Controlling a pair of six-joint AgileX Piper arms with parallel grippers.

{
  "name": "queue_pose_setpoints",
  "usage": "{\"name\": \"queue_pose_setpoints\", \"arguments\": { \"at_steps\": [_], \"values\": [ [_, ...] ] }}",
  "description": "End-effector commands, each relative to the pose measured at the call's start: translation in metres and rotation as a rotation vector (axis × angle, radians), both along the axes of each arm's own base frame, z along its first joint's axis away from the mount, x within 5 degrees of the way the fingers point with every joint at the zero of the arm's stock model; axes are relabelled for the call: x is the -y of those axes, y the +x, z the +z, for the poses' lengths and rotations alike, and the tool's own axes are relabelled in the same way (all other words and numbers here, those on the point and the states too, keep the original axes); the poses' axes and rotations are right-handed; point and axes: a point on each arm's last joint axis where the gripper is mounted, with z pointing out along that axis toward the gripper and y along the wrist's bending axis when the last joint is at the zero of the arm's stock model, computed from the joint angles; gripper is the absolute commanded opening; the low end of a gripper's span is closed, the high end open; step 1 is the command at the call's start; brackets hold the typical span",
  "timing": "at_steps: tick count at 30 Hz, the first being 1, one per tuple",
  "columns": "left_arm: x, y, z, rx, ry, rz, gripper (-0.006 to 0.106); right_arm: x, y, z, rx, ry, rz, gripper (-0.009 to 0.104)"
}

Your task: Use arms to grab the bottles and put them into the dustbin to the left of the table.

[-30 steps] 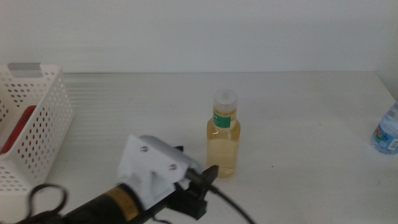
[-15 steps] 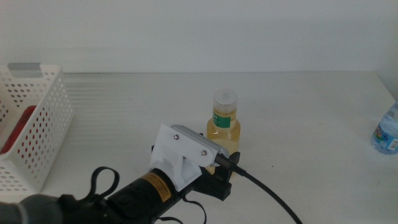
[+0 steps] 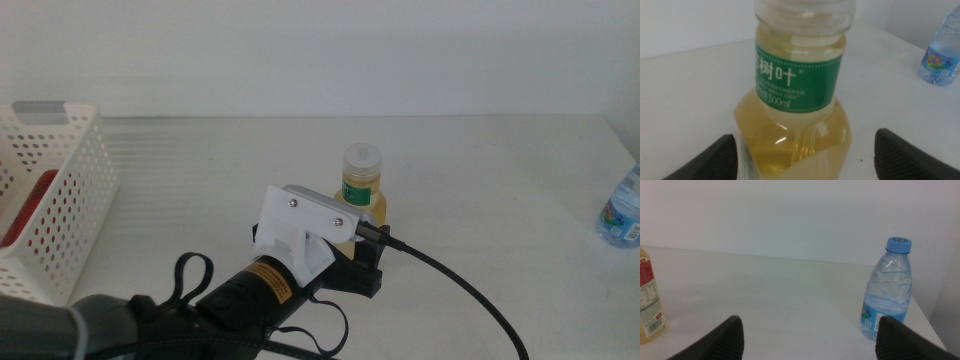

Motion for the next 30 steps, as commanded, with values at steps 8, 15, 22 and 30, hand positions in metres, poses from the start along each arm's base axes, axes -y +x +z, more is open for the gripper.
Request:
{"name": "queue_pose_setpoints", "arguments": {
  "at_steps": [8,15,22,30],
  "values": [
    [0.014,0.013,0.02,0.095,-0.102,0.016,0.09,0.001,-0.002,0.011,0.111,-0.008,-0.014,0.083],
    [0.021,0.023,0.01,0.112,-0.117,0.042,0.09,0.001,-0.002,0.011,0.111,-0.008,-0.014,0.083],
    [0.023,0.028,-0.005,0.145,-0.13,0.072,0.09,0.001,-0.002,0.011,0.111,-0.008,-0.014,0.083],
    [0.024,0.032,-0.018,0.17,-0.133,0.095,0.09,0.001,-0.002,0.011,0.111,-0.008,-0.014,0.083]
  ]
}}
